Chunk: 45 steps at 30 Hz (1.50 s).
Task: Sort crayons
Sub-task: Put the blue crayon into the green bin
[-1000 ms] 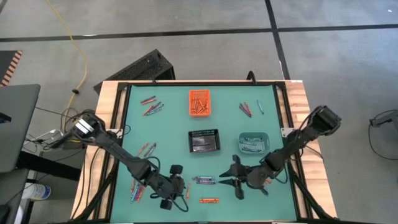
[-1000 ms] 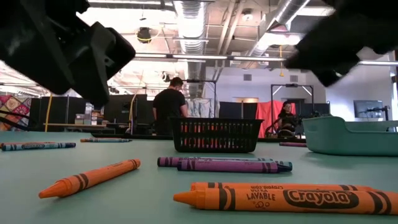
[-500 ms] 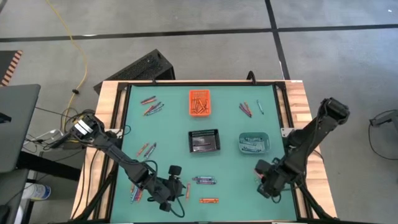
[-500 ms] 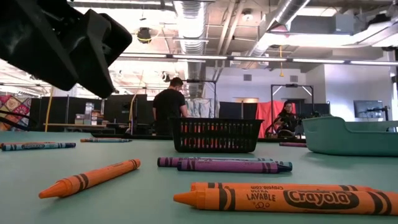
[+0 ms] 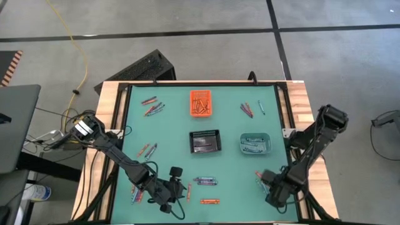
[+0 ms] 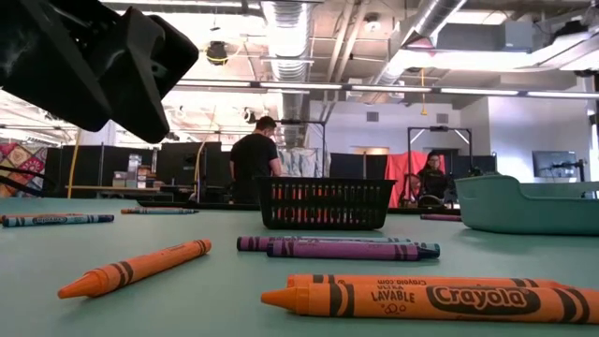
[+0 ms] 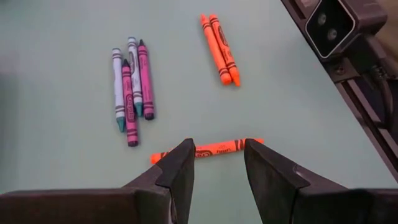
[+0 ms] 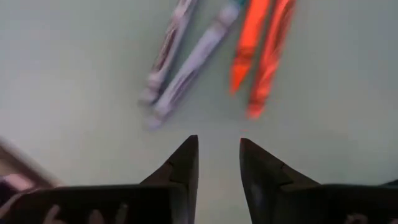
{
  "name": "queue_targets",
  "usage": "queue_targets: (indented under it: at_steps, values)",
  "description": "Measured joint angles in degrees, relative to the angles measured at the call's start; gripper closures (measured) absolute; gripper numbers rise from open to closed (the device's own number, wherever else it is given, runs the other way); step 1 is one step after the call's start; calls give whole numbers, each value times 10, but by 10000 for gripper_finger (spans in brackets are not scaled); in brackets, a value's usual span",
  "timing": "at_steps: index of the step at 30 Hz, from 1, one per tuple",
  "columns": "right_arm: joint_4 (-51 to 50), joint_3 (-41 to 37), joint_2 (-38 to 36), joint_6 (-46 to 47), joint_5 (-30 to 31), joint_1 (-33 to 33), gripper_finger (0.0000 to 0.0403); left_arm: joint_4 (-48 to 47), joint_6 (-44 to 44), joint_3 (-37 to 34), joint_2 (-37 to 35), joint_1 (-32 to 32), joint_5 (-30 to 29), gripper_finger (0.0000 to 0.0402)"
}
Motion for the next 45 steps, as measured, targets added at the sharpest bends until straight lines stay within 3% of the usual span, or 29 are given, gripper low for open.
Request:
queue_targets:
  at_steps: [5, 9, 19, 37, 45]
  values:
    - [83, 1, -4, 74, -6, 9, 264, 4, 0, 0, 0, 0, 0, 271]
    - [81, 1, 12, 116, -3, 9, 241, 9, 0, 0, 0, 0, 1, 271]
    - [82, 3, 66, 68, -15, -16, 199, 8, 13, 0, 0, 2, 1, 271]
    - [73, 19, 37, 71, -29, -33, 221, 7, 13, 0, 0, 5, 3, 271]
    - [73, 19, 37, 72, -3, -37, 240, 5, 13, 0, 0, 5, 3, 272]
